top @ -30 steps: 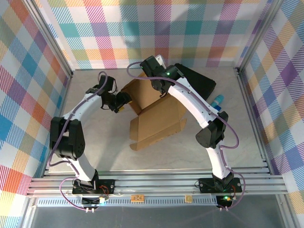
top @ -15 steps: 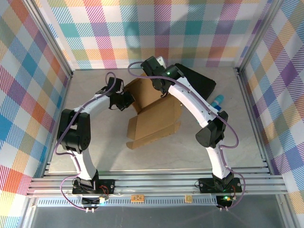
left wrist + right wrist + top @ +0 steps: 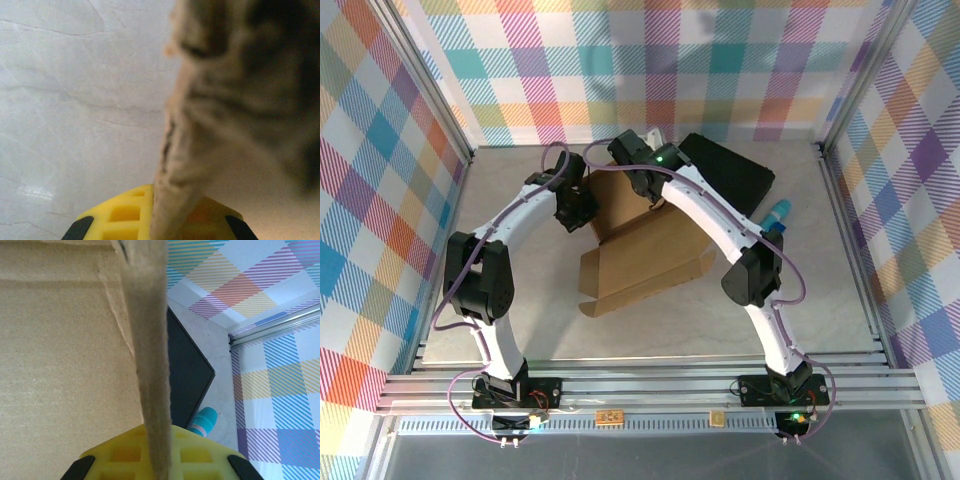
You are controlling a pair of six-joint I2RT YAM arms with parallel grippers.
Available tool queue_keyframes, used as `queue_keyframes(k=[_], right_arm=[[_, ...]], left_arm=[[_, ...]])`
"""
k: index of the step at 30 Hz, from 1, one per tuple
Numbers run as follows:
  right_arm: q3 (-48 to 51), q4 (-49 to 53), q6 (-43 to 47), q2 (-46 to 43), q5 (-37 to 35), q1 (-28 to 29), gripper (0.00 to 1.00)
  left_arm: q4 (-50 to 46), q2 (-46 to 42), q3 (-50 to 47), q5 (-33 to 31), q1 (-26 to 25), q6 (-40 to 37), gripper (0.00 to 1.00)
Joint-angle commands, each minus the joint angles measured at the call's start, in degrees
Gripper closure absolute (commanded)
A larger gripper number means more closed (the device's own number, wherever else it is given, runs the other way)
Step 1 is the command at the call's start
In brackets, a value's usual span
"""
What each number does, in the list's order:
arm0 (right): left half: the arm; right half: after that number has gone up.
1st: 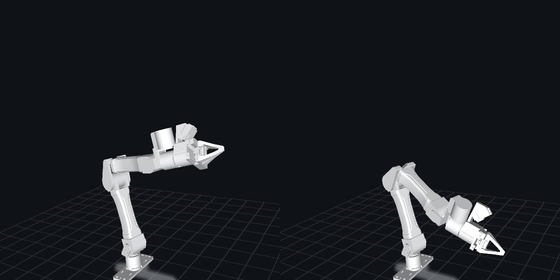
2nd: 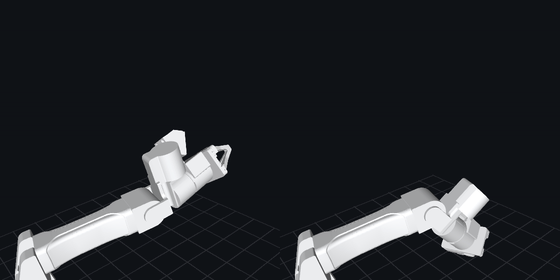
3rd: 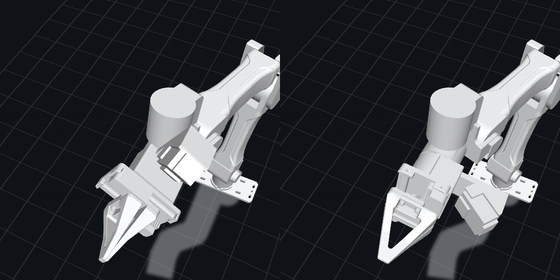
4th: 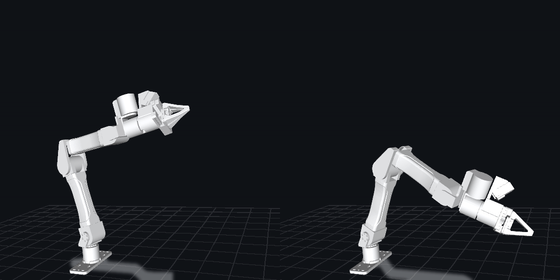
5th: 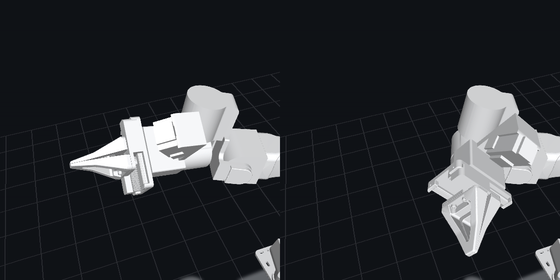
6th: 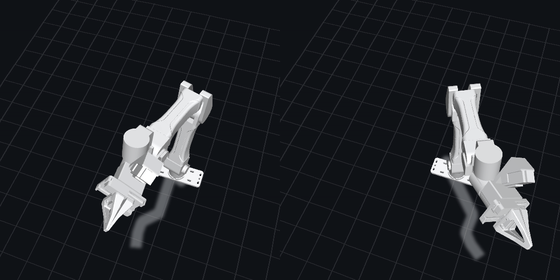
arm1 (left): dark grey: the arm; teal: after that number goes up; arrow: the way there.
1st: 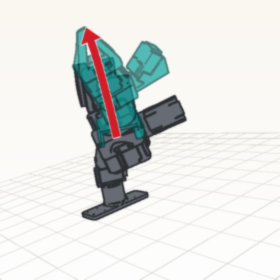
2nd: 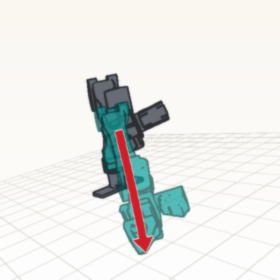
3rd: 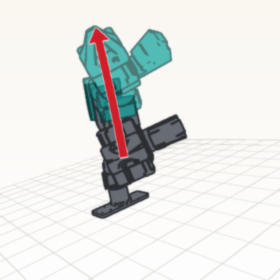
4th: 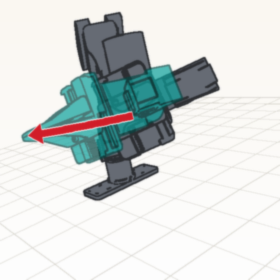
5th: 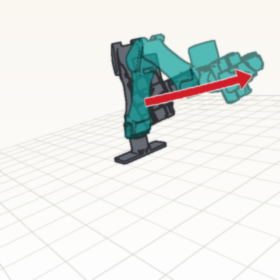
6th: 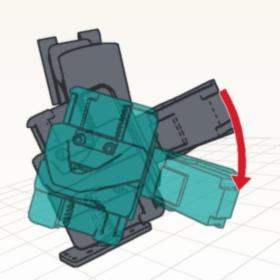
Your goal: Fold the paper box
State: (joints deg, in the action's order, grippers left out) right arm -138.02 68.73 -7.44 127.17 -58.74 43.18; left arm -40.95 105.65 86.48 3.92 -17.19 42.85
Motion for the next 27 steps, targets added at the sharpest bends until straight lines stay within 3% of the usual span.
queue_keyframes(k=[1, 4, 7, 14, 17, 22, 27], right_arm=[[-3.0, 5.3, -3.1, 0.5, -4.1, -0.3, 1.0], [-6.3, 10.1, -7.7, 0.3, 1.9, -0.3, 1.0], [-3.4, 7.4, -7.1, -4.7, 10.8, -0.3, 0.65], [25.0, -26.2, 9.4, -27.8, 33.8, -0.3, 0.32], [35.8, -38.1, 16.0, -33.9, 39.9, -0.4, 0.22], [35.5, -33.5, 12.0, -32.6, 39.6, -1.4, 0.22], [35.1, -28.4, 5.5, -30.3, 39.4, -2.0, 0.21]], left_arm=[[-5.9, -1.9, 2.0, -6.2, 0.5, 2.1, 1.0], [-8.3, -1.9, 3.4, -7.0, 0.6, -1.1, 1.0], [-12.3, -1.5, 6.7, -8.5, 0.7, -7.1, 1.0], [-21.7, 0.1, 15.7, -14.0, 1.1, -20.0, 1.0], [-25.0, 1.7, 19.7, -16.3, 1.1, -23.6, 1.0], [-33.0, 6.5, 26.7, -19.8, 1.2, -27.3, 1.0], [-34.5, 8.2, 26.2, -22.2, 1.7, -28.7, 1.0]])
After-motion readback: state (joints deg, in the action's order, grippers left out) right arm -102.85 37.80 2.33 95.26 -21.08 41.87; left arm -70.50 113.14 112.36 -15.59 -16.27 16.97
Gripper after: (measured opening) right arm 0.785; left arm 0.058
